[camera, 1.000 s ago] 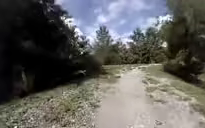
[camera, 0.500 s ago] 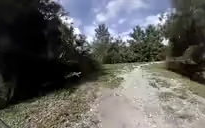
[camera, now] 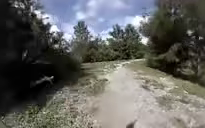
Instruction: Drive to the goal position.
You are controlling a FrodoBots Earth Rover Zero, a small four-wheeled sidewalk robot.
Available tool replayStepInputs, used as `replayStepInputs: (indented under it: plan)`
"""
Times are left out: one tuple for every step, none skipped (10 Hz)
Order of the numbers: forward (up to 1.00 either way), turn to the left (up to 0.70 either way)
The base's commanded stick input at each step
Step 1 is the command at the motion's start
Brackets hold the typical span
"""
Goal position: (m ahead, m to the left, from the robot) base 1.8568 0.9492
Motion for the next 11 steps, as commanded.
replayStepInputs:
  plan:
    - [0.85, -0.34]
    - [0.85, -0.19]
    - [0.85, 0.0]
    - [0.85, 0.0]
    - [0.85, 0.0]
    - [0.85, 0.0]
    - [0.85, 0.0]
    - [0.85, 0.0]
    - [0.85, 0.0]
    - [0.85, 0.0]
    - [0.85, 0.0]
